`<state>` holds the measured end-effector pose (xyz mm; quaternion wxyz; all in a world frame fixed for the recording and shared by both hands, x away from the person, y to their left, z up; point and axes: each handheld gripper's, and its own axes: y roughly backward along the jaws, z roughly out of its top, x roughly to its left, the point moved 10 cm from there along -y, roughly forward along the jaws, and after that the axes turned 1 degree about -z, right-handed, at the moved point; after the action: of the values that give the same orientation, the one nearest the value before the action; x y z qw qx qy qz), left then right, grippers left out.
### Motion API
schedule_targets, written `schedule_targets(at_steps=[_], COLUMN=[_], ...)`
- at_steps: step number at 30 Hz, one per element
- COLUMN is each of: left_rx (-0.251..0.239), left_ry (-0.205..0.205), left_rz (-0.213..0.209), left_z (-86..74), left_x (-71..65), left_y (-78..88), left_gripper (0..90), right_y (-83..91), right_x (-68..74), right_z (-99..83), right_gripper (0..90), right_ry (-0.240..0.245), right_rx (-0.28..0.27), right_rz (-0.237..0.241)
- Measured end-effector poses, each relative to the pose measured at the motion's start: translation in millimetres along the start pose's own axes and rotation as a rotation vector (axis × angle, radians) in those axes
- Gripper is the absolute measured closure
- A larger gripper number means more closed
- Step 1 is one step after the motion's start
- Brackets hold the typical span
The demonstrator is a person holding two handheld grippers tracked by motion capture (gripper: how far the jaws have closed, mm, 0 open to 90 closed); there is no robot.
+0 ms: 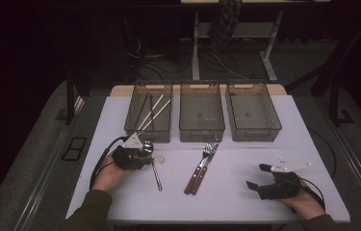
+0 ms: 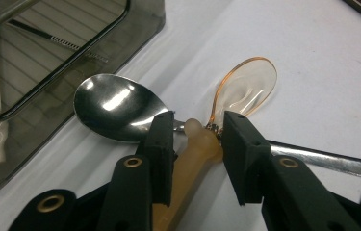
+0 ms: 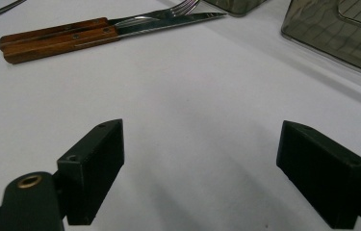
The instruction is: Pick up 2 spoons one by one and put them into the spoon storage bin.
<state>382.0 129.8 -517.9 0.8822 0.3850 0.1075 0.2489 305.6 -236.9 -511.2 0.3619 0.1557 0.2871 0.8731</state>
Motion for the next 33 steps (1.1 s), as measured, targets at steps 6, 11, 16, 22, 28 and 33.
schedule_targets(at_steps=[6, 11, 16, 22, 28, 33], left_rx=[0.001, -0.004, -0.003, -0.016, -0.035, -0.055], left_ry=[-0.034, -0.045, -0.055, -0.044, -0.013, 0.014], left_rz=[-0.010, -0.024, -0.027, -0.035, -0.045, -0.051], left_z=[-0.4, -1.3, -1.9, -1.5, 0.0, 2.3], left_x=[-3.4, -5.9, -6.4, -6.8, -7.0, -7.0], left_y=[1.9, 3.7, 4.7, 5.3, 9.5, 12.4], left_gripper=[70.4, 74.3, 75.2, 75.9, 76.0, 76.1], right_y=[-0.1, -0.1, 0.0, 0.3, 0.4, 0.4], right_x=[0.6, 0.4, 0.8, 0.2, 0.3, 1.1], right_z=[0.2, 0.2, 0.3, 0.5, 0.8, 1.9], right_gripper=[16.6, 16.6, 16.6, 16.6, 16.6, 16.5], right_ry=[0.003, 0.002, 0.005, 0.003, 0.003, -0.014], right_rx=[0.000, 0.000, -0.001, -0.001, -0.003, -0.011], right_rz=[0.002, 0.001, 0.004, 0.001, 0.001, 0.010])
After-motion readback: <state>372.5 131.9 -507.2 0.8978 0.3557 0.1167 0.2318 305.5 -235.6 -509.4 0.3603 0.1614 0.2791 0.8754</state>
